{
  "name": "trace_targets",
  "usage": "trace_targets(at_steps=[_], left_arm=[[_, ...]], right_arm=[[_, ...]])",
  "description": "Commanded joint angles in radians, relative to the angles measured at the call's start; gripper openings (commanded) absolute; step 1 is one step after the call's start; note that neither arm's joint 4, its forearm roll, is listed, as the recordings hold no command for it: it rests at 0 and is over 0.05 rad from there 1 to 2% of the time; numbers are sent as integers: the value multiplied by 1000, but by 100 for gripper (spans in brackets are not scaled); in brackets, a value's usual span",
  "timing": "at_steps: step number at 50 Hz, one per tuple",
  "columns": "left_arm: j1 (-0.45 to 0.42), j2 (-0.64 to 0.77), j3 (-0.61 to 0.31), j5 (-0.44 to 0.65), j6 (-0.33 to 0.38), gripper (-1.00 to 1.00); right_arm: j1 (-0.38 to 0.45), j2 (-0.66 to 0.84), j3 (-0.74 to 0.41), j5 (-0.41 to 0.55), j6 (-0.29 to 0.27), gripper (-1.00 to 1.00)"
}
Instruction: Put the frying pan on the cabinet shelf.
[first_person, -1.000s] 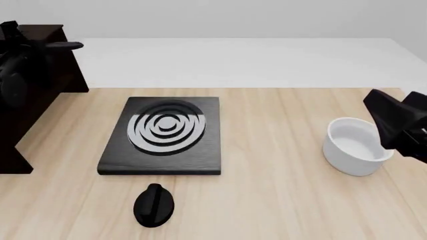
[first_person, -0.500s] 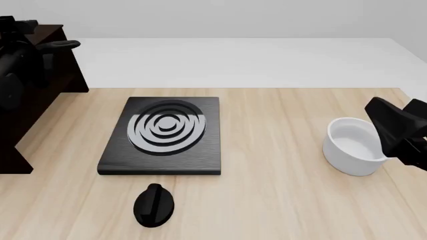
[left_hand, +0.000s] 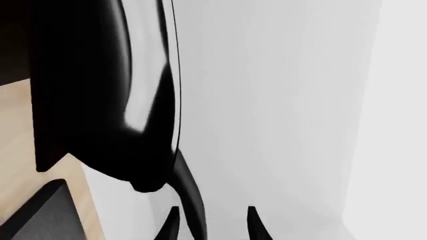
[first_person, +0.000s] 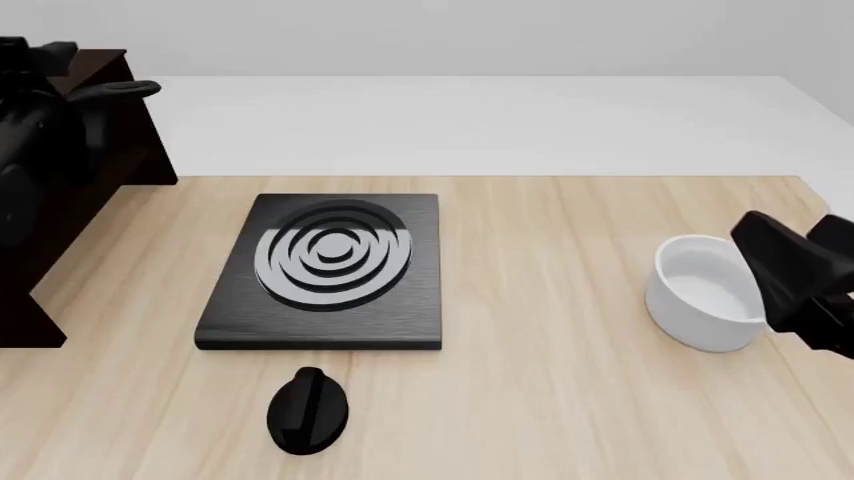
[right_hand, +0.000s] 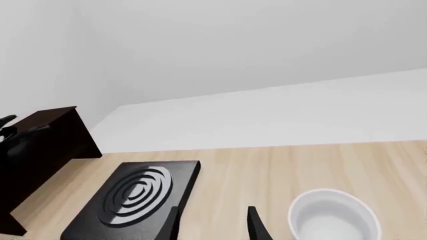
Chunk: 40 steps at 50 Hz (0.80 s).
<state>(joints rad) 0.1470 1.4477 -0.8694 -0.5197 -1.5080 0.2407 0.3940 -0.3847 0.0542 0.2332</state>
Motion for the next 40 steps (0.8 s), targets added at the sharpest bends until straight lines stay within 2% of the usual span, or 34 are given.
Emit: trace_targets(at_steps=[1, 17, 20, 23, 29, 38, 40], left_arm=[[-15, -70, 68, -16, 24, 100], [-41, -171, 186, -40, 28, 100], [-25, -201, 194, -25, 52, 100], [-46, -230, 231, -34, 35, 100], [-91, -321, 279, -11, 48, 100], [-113, -399, 315, 28, 74, 100], [-118, -406, 330, 21, 63, 100]], right_arm=[[-2, -28, 16, 16, 3, 100], [-4, -54, 32, 28, 10, 100], [-6, -59, 39, 29, 11, 100], [-5, -69, 43, 35, 14, 100], [-14, -82, 42, 45, 11, 100], [-22, -95, 42, 56, 11, 100], [-21, -96, 44, 57, 12, 100]])
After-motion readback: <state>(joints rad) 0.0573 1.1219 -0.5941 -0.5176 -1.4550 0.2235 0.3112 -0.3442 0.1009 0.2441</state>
